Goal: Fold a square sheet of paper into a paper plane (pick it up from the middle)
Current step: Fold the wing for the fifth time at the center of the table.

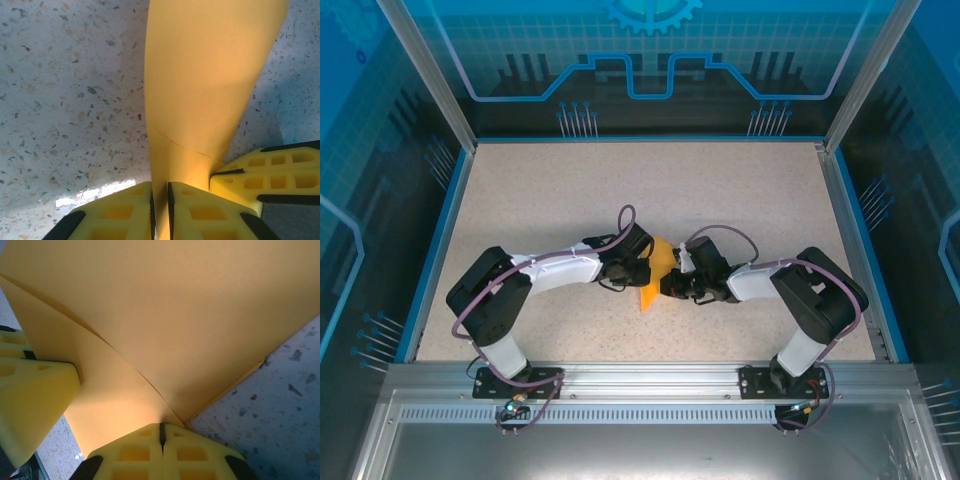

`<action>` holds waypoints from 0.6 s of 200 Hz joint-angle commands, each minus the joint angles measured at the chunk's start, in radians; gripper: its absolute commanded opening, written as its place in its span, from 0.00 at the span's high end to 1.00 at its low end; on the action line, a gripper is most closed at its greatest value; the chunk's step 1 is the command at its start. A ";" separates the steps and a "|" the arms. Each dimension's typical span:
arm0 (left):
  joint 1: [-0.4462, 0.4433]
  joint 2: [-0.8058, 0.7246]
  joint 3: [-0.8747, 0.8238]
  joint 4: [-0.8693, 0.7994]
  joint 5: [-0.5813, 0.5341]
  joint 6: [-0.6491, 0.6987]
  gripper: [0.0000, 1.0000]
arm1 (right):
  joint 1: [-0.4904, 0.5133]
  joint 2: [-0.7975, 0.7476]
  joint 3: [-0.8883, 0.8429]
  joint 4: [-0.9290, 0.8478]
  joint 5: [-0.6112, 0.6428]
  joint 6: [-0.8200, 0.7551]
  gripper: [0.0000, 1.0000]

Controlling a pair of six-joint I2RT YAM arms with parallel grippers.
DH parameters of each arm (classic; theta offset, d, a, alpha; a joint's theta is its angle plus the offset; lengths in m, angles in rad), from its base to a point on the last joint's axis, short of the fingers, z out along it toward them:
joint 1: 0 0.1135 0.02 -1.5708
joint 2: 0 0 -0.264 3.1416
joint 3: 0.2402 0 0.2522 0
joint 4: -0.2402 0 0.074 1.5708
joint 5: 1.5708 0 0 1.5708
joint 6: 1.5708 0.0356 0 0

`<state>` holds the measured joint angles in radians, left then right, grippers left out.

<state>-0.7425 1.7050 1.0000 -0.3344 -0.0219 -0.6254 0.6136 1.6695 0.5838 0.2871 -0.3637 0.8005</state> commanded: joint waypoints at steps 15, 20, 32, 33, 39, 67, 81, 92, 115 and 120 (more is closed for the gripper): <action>-0.015 0.025 0.037 0.003 0.038 0.019 0.86 | -0.015 0.045 -0.008 -0.077 0.037 -0.009 1.00; -0.016 0.025 0.038 0.006 0.039 0.020 0.88 | -0.015 0.045 -0.006 -0.077 0.037 -0.009 1.00; -0.020 0.028 0.041 0.003 0.037 0.023 0.89 | -0.016 0.046 -0.007 -0.076 0.037 -0.009 1.00; -0.021 0.027 0.042 0.003 0.037 0.023 0.89 | -0.016 0.047 -0.007 -0.075 0.038 -0.009 1.00; -0.021 0.029 0.044 -0.002 0.034 0.026 0.89 | -0.015 0.048 -0.010 -0.074 0.037 -0.009 1.00; -0.022 0.019 0.037 -0.025 0.007 0.029 0.88 | -0.016 0.055 -0.009 -0.070 0.035 -0.009 1.00; -0.022 0.008 0.035 -0.038 -0.009 0.035 0.88 | -0.015 0.057 -0.008 -0.070 0.035 -0.009 1.00; -0.023 -0.003 0.034 -0.043 -0.016 0.039 0.89 | -0.015 0.060 -0.009 -0.069 0.034 -0.010 1.00; -0.022 -0.010 0.034 -0.043 -0.017 0.050 0.99 | -0.015 0.059 -0.010 -0.068 0.034 -0.008 1.00; -0.022 -0.009 0.037 -0.045 -0.019 0.051 0.99 | -0.015 0.059 -0.011 -0.069 0.036 -0.009 1.00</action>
<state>-0.7578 1.7214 1.0149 -0.3447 -0.0223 -0.5999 0.6075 1.6756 0.5846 0.2897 -0.3790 0.8005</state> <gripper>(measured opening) 0.048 0.043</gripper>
